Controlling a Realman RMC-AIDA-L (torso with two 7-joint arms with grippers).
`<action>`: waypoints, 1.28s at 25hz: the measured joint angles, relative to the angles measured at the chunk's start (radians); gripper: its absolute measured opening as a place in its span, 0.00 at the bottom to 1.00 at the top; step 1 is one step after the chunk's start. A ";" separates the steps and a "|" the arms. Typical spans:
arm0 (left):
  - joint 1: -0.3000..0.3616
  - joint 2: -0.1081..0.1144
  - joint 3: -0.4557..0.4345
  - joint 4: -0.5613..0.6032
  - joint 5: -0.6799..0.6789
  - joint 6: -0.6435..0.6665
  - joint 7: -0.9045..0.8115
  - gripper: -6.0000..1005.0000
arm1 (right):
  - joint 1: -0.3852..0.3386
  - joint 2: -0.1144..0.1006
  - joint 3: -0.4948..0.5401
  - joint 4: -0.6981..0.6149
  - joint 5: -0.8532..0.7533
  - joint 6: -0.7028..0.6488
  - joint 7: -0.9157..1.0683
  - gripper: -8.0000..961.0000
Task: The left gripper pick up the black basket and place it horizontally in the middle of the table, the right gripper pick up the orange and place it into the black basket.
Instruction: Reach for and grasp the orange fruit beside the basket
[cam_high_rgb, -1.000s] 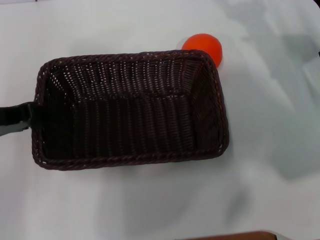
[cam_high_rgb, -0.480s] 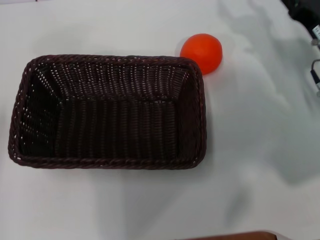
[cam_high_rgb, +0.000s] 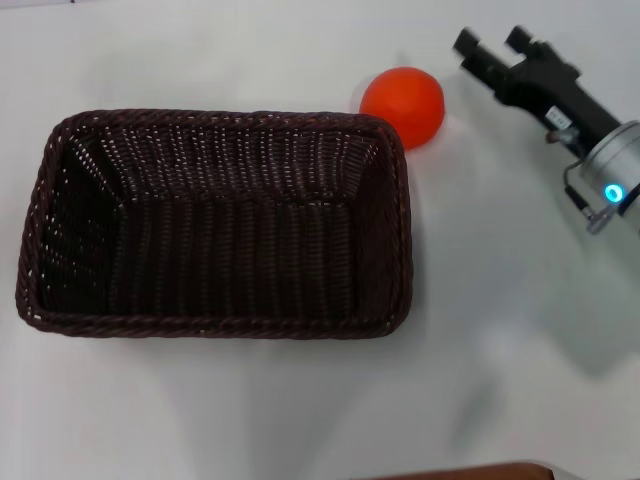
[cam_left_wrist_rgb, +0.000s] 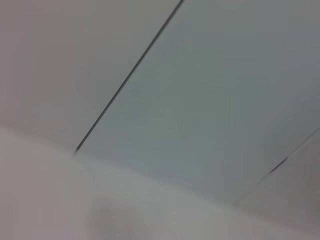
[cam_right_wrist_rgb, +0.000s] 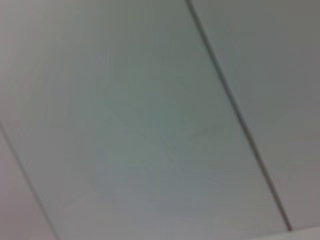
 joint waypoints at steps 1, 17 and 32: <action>0.005 0.000 -0.011 0.017 -0.042 0.002 0.046 0.78 | 0.005 0.000 -0.020 0.003 0.000 -0.019 0.000 0.87; 0.001 0.006 -0.120 0.481 -0.522 -0.085 0.622 0.78 | 0.090 0.005 -0.209 0.022 0.000 -0.242 0.025 0.82; -0.017 0.010 -0.170 0.607 -0.535 -0.107 0.652 0.77 | 0.085 0.002 -0.240 0.037 0.000 -0.231 0.076 0.43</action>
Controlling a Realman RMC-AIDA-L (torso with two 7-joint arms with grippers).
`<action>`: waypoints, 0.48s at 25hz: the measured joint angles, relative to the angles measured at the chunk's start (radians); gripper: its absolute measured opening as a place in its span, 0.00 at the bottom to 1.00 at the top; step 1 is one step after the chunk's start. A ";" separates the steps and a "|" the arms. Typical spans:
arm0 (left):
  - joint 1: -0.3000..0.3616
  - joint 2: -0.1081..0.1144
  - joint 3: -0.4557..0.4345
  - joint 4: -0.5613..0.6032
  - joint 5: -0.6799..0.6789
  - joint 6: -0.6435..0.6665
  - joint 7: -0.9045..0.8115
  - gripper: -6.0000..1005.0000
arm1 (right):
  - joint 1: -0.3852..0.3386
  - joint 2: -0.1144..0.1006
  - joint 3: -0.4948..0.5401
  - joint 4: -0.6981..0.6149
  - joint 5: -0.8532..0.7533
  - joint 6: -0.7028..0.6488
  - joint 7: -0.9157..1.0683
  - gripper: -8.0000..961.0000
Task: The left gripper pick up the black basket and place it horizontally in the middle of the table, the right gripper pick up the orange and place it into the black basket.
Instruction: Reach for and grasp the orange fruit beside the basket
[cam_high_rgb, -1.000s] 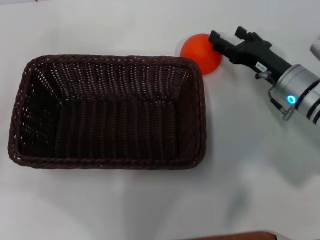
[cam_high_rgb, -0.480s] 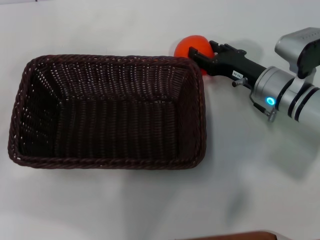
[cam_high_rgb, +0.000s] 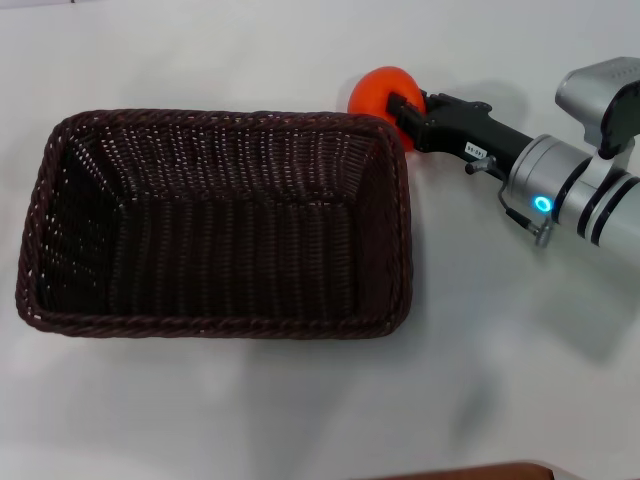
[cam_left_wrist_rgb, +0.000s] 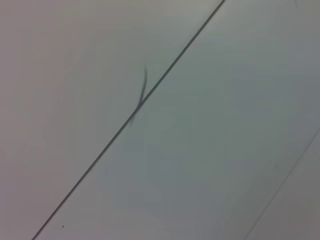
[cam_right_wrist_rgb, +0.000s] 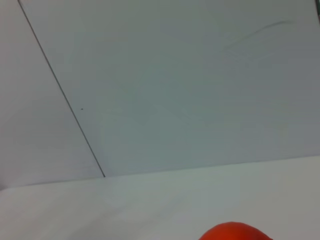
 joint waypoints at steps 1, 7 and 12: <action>0.000 0.000 -0.001 0.002 0.000 -0.006 0.010 0.77 | 0.000 0.000 0.000 0.001 0.000 0.002 0.001 0.39; -0.004 -0.001 -0.006 0.019 -0.007 -0.028 0.051 0.77 | -0.012 -0.007 0.002 0.005 0.000 0.080 0.005 0.29; -0.017 0.001 -0.037 0.060 -0.008 -0.049 0.051 0.77 | -0.049 -0.045 0.007 0.049 0.000 0.235 0.035 0.24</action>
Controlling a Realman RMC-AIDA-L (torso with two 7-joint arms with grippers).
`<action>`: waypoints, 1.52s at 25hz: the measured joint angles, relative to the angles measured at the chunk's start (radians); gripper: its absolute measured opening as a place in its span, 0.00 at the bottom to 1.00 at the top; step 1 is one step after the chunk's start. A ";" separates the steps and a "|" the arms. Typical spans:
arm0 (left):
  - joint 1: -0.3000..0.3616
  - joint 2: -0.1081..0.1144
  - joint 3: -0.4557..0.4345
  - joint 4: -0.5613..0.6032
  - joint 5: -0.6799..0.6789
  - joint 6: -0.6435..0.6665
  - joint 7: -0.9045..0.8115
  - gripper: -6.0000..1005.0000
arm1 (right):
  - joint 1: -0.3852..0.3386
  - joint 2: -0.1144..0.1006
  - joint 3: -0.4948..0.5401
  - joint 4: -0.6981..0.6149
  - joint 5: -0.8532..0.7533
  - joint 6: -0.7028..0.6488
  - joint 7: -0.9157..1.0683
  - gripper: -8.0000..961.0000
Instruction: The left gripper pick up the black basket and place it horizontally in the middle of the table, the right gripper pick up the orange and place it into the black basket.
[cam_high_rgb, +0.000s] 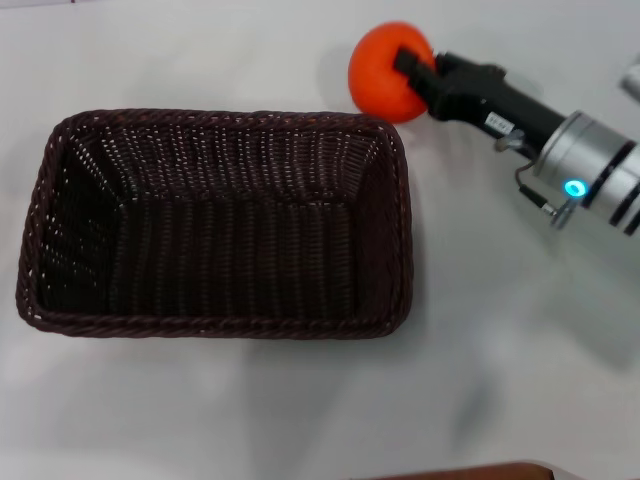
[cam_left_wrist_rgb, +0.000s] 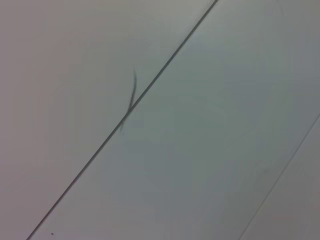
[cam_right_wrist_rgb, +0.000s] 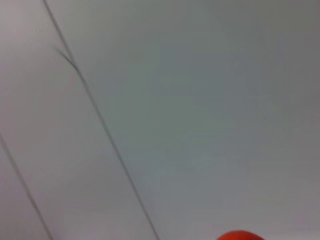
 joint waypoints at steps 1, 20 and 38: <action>-0.001 0.000 -0.002 0.002 0.000 -0.001 0.000 0.77 | -0.014 -0.009 0.003 0.020 0.001 0.045 0.004 0.23; -0.001 0.001 -0.042 0.122 -0.002 -0.021 0.108 0.77 | 0.034 -0.007 0.040 0.192 -0.481 0.268 0.102 0.22; -0.004 -0.004 -0.227 0.400 -0.004 -0.035 0.638 0.77 | -0.146 0.047 0.505 0.091 -0.471 0.338 -0.063 0.83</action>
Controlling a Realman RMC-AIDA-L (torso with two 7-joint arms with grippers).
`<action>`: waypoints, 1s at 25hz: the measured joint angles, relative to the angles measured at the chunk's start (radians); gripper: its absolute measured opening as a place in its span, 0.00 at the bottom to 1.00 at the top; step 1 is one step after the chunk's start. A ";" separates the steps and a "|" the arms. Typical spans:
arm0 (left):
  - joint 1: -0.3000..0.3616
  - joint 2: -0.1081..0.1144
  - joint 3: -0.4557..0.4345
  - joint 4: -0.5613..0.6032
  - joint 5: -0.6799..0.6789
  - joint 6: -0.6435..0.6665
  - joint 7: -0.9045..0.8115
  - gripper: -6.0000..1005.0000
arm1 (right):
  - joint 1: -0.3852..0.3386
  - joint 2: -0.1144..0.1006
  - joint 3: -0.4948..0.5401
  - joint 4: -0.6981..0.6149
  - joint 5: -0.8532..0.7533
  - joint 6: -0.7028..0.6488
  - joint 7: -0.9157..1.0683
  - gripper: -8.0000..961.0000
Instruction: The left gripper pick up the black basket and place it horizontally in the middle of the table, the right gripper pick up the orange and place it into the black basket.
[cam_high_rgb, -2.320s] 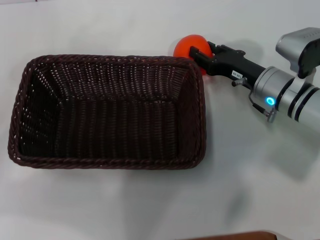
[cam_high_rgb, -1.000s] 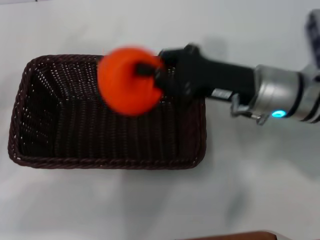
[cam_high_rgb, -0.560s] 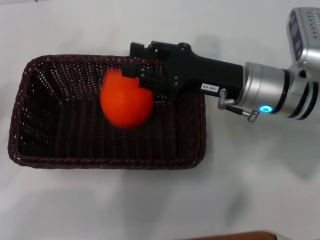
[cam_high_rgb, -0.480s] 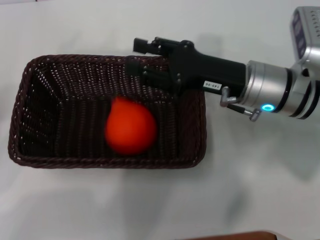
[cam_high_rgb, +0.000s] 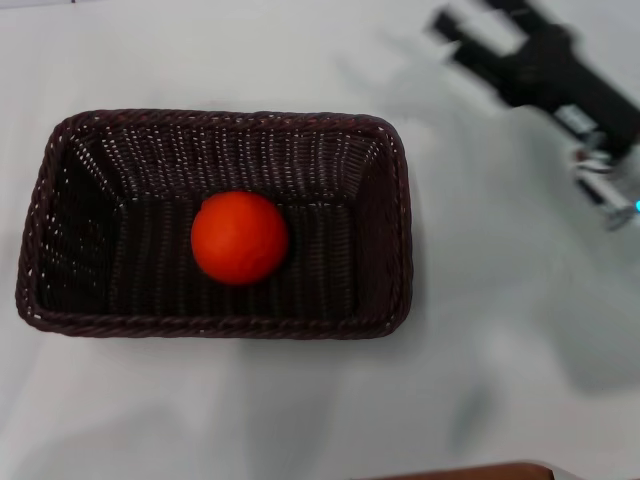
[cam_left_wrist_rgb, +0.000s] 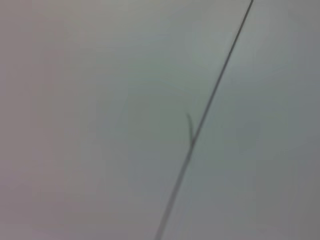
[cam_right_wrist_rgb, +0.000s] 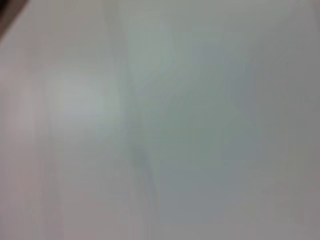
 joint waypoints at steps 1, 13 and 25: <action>0.001 0.000 -0.009 0.022 -0.005 0.006 0.047 0.77 | -0.018 0.007 0.062 -0.030 0.012 0.029 -0.042 0.85; 0.012 -0.002 -0.015 0.145 -0.186 0.091 0.223 0.77 | -0.037 0.015 0.169 -0.331 0.361 0.172 -0.213 0.90; 0.014 -0.002 -0.016 0.174 -0.202 0.078 0.224 0.76 | -0.008 0.012 0.172 -0.331 0.362 0.155 -0.215 0.90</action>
